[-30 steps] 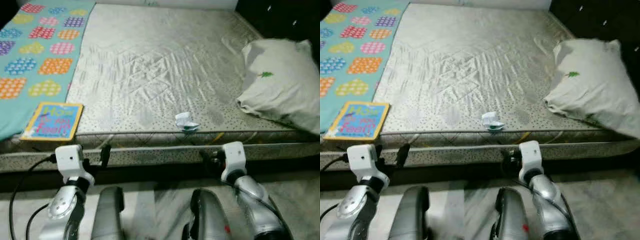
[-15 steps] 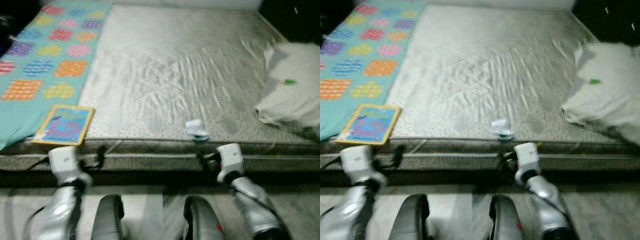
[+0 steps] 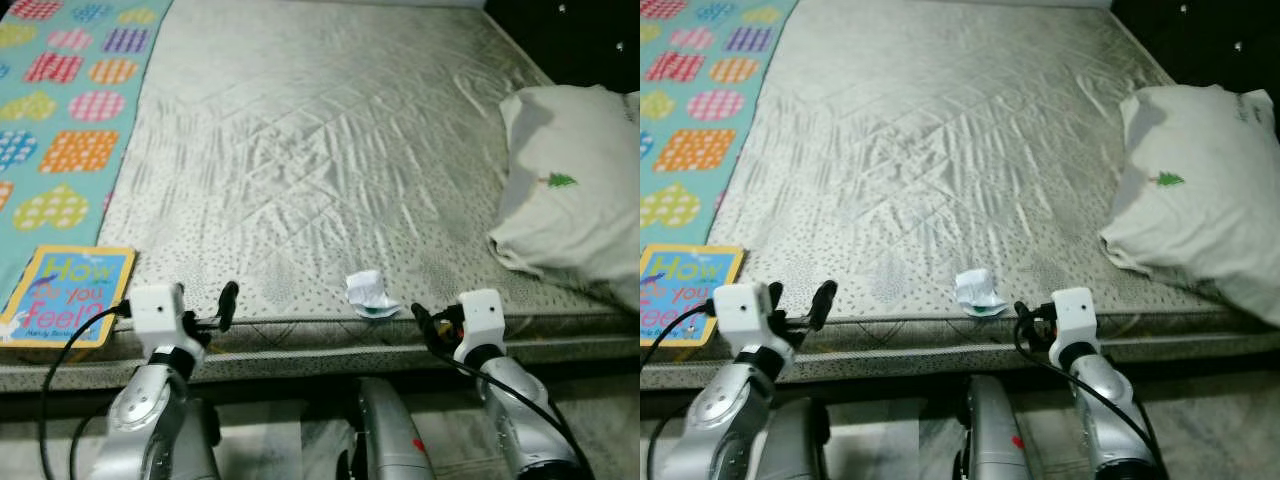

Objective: Clean up the room

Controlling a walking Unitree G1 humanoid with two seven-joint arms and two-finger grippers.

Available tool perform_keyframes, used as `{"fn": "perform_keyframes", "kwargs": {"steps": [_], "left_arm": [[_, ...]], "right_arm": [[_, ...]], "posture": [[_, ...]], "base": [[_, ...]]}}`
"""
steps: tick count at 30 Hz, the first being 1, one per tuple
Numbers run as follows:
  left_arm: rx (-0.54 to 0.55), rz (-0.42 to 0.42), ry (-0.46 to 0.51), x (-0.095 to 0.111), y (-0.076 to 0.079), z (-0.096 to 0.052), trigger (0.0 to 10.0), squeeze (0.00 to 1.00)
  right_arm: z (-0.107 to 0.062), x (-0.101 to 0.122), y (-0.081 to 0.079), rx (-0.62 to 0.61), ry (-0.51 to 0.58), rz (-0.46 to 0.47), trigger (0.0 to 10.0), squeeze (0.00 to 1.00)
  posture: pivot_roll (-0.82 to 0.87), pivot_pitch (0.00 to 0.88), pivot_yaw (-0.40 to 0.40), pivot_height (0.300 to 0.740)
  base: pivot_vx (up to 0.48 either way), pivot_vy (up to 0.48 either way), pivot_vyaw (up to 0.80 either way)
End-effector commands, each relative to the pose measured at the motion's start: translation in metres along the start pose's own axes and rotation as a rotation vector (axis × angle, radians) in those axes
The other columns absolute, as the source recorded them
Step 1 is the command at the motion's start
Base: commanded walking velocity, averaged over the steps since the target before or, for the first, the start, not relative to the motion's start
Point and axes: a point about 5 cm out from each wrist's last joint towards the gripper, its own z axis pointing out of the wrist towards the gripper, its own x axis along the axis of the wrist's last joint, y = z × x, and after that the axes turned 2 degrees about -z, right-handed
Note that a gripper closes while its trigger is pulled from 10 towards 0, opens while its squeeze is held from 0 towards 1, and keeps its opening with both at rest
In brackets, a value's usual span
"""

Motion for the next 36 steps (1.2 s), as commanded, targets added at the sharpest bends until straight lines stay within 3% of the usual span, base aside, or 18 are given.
{"fn": "perform_keyframes", "kwargs": {"steps": [1, 14, 20, 27, 36], "left_arm": [[0.013, -0.003, -0.015, -0.003, -0.002, -0.002, 10.0, 0.00], [0.023, 0.008, -0.035, -0.005, -0.003, -0.003, 10.0, 0.00], [0.027, 0.019, -0.052, -0.006, -0.005, -0.012, 10.0, 0.00], [0.035, 0.033, -0.066, -0.002, -0.008, -0.030, 10.0, 0.00], [-0.002, 0.027, -0.107, -0.004, -0.006, -0.041, 10.0, 0.00]], "right_arm": [[-0.003, -0.004, 0.001, -0.002, -0.017, 0.004, 10.0, 0.00], [0.001, -0.004, 0.001, 0.023, -0.024, -0.028, 10.0, 0.00], [0.015, 0.005, -0.001, 0.066, -0.008, -0.086, 10.0, 0.00], [0.042, 0.022, -0.024, 0.178, 0.017, -0.240, 10.0, 0.00], [0.050, 0.013, -0.017, 0.141, -0.104, -0.361, 10.0, 0.00]], "posture": [[0.02, 0.161, -0.053, 0.565], [0.03, 0.162, -0.051, 0.565], [0.07, 0.187, -0.058, 0.565], [0.14, 0.216, -0.072, 0.565], [0.17, 0.233, -0.068, 0.565]], "base": [[0.000, 0.000, 0.00], [0.000, 0.000, 0.22], [0.000, 0.000, 0.00], [0.000, 0.000, 0.00], [0.000, 0.000, 0.00]]}}
